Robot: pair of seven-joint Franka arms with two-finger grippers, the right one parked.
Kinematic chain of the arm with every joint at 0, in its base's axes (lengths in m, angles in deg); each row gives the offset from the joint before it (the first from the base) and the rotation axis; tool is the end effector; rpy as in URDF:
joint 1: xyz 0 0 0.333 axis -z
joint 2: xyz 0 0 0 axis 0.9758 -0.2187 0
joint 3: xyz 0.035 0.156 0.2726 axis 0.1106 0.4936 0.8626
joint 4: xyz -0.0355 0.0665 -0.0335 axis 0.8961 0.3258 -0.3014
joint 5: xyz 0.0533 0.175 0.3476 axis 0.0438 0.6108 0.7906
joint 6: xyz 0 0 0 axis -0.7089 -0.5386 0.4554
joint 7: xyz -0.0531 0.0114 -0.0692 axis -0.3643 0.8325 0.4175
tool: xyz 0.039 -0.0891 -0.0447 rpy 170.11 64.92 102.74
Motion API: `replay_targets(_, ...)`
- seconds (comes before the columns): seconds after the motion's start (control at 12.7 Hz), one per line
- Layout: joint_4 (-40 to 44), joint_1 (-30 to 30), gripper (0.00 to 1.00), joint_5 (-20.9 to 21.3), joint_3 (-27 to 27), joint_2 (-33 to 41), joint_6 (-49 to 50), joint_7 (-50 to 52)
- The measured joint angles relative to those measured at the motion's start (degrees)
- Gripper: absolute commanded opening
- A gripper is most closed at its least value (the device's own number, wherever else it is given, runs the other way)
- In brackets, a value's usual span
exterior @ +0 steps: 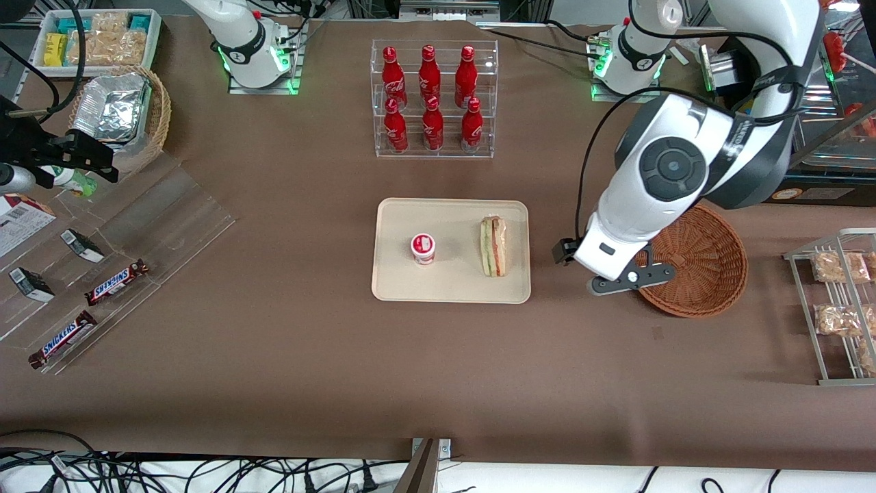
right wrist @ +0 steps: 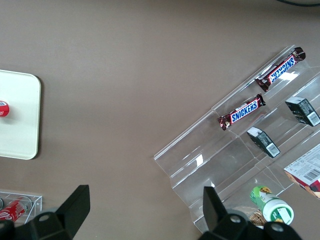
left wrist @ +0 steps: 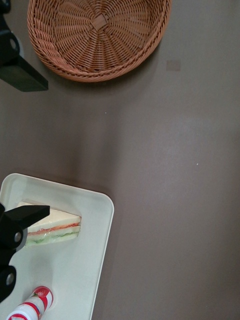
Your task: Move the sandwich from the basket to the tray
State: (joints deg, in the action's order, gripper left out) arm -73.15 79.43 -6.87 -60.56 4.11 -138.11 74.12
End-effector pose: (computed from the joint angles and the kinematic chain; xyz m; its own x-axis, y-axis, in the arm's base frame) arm 0.6375 -0.2402 0.4448 0.9763 0.2152 -0.0236 0.2142 -0.9760 -0.0392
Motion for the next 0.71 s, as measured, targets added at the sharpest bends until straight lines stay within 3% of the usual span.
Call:
replay_targets(0.55, 0.0, -6.9, 1.0, -5.5, 0.3, 4.4, 6.1, -13.8)
replay_targets(0.71, 0.0, -7.2, 1.0, -8.2, 3.7, 7.7, 9.6, -20.9)
